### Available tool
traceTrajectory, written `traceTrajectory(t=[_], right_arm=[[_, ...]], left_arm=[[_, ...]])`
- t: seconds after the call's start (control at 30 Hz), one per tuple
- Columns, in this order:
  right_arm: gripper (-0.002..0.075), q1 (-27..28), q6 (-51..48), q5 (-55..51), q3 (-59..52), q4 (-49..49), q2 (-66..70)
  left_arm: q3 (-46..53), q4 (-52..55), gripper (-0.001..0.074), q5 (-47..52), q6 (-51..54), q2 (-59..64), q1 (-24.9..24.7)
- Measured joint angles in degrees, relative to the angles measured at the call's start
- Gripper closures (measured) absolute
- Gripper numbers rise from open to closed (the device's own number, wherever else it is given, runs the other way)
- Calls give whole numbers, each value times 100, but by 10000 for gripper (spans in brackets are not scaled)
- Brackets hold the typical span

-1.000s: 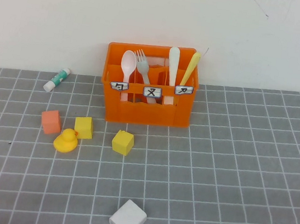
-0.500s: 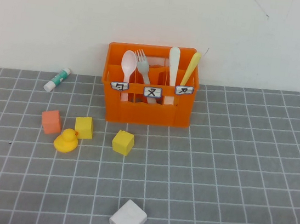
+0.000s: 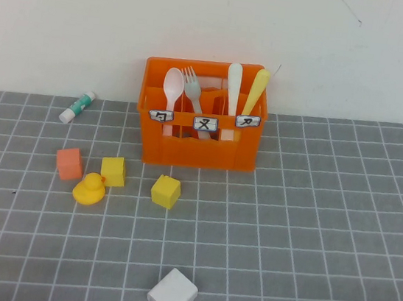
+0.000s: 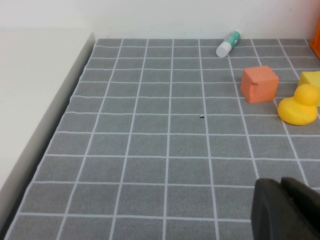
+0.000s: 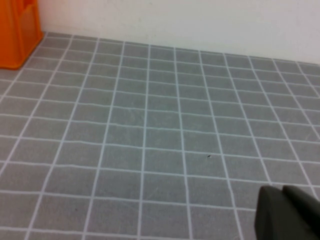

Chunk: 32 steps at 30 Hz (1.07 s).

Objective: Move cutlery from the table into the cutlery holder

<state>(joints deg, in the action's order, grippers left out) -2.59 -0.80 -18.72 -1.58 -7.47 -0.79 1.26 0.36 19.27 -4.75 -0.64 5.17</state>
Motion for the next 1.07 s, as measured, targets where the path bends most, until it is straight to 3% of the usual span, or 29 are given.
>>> traceTrajectory(t=[1.07], right_arm=[[729, -28, 20, -67, 10, -13, 0]], left_arm=[[0, 0, 736, 0, -12, 0, 0]])
